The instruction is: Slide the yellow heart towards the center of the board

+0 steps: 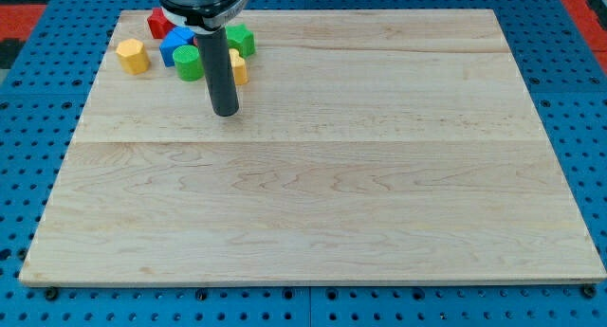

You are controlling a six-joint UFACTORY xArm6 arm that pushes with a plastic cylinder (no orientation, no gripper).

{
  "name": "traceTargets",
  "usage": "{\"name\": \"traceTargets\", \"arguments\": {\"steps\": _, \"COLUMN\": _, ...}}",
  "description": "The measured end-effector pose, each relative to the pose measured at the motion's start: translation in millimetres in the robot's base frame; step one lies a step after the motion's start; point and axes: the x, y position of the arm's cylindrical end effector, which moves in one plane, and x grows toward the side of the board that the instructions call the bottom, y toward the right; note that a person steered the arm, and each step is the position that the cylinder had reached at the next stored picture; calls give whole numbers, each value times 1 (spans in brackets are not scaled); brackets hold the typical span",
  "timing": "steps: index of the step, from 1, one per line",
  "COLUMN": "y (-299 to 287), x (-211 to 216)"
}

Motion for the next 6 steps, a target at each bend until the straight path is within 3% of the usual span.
{"name": "traceTargets", "arguments": {"steps": 2, "y": -11, "x": -3}}
{"name": "traceTargets", "arguments": {"steps": 4, "y": -48, "x": -41}}
{"name": "traceTargets", "arguments": {"steps": 5, "y": -39, "x": -83}}
{"name": "traceTargets", "arguments": {"steps": 6, "y": 25, "x": -106}}
